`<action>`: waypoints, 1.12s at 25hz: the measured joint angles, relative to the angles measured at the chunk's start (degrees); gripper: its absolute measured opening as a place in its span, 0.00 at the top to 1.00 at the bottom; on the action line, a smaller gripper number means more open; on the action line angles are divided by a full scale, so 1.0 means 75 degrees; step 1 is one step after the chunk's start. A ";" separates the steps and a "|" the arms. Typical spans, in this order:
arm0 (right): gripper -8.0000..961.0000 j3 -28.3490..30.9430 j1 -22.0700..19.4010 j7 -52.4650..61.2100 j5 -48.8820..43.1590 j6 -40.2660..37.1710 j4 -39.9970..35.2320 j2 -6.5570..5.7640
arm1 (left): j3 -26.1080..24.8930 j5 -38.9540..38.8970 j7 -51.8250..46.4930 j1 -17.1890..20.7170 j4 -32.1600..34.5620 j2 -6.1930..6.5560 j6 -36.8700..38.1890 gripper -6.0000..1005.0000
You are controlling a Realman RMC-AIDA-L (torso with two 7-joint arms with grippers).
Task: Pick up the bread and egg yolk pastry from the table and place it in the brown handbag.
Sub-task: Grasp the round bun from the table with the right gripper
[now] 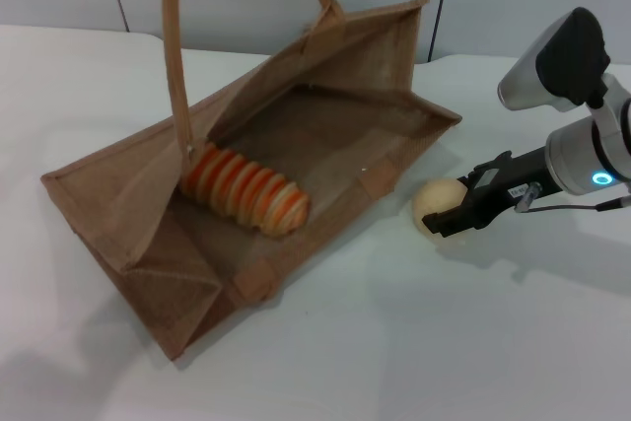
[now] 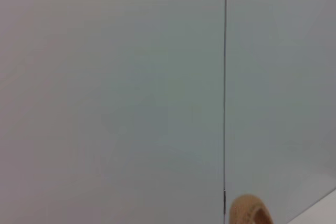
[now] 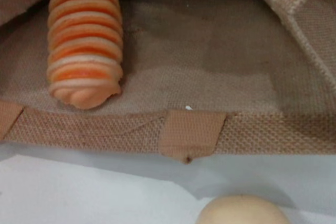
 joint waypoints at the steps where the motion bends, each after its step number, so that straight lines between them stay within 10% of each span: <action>1: 0.19 -0.0004 0.0002 0.0013 0.0001 -0.0014 -0.0006 0.0001 | 0.0000 0.0000 -0.0002 0.0000 -0.0004 0.0000 0.0000 0.88; 28: 0.38 0.0067 -0.0512 0.0401 -0.0149 -0.0769 -0.1502 -0.0067 | -0.0076 0.0000 0.0014 0.0036 -0.0023 0.0038 -0.0013 0.88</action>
